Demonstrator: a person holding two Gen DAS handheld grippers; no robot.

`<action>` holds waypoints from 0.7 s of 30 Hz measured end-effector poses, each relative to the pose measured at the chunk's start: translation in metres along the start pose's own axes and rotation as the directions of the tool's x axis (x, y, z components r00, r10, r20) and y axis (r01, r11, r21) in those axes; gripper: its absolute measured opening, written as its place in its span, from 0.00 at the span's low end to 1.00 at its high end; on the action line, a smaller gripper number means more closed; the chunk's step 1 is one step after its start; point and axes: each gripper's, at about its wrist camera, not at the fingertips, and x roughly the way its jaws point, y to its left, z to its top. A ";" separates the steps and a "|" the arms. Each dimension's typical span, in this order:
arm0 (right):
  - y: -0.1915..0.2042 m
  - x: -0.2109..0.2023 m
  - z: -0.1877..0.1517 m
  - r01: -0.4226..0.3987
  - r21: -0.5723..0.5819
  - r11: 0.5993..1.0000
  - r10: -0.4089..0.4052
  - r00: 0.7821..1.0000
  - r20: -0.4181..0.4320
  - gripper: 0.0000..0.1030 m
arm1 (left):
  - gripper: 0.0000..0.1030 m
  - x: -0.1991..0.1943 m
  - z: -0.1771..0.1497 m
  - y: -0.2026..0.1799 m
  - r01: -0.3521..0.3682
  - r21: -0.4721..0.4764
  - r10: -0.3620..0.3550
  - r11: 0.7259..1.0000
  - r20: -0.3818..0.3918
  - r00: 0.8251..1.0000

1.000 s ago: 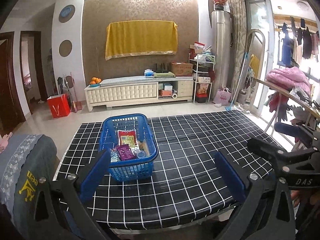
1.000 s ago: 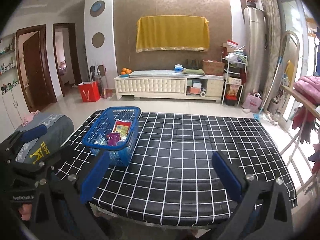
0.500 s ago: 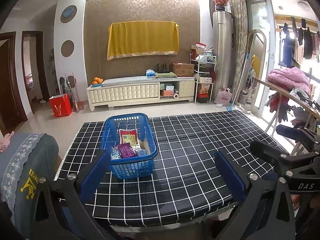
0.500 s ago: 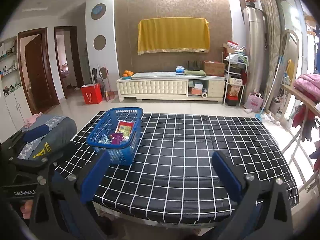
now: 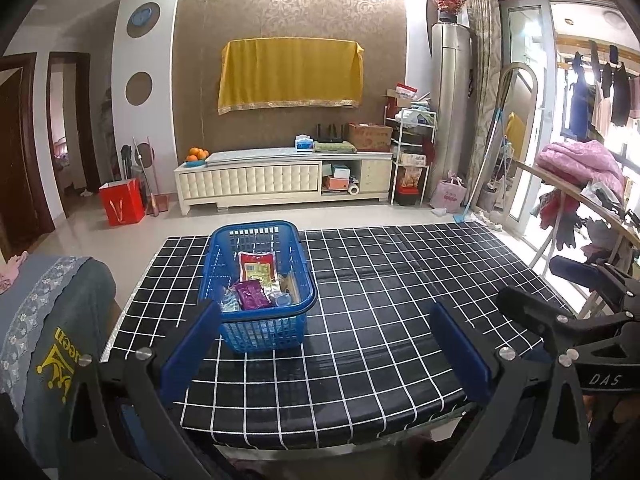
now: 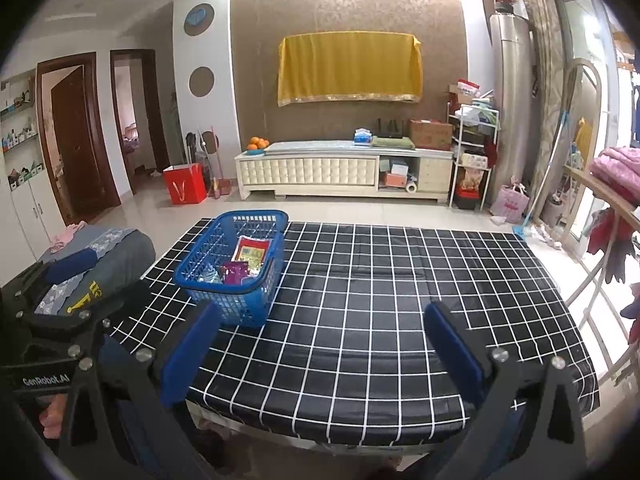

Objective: Organize snacks

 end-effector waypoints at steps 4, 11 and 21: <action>0.000 0.000 0.000 -0.004 0.001 1.000 0.004 1.000 0.000 1.00 | 1.00 0.000 0.000 0.002 0.004 -0.006 -0.004 1.000 -0.004 1.000; 0.001 0.001 -0.001 -0.010 0.003 1.000 0.010 1.000 -0.001 1.00 | 1.00 -0.002 -0.001 0.003 0.000 -0.008 0.000 1.000 0.000 1.000; 0.001 0.000 -0.001 -0.011 0.006 1.000 0.011 1.000 -0.005 1.00 | 1.00 -0.001 0.000 0.003 -0.005 -0.007 0.005 1.000 -0.005 1.000</action>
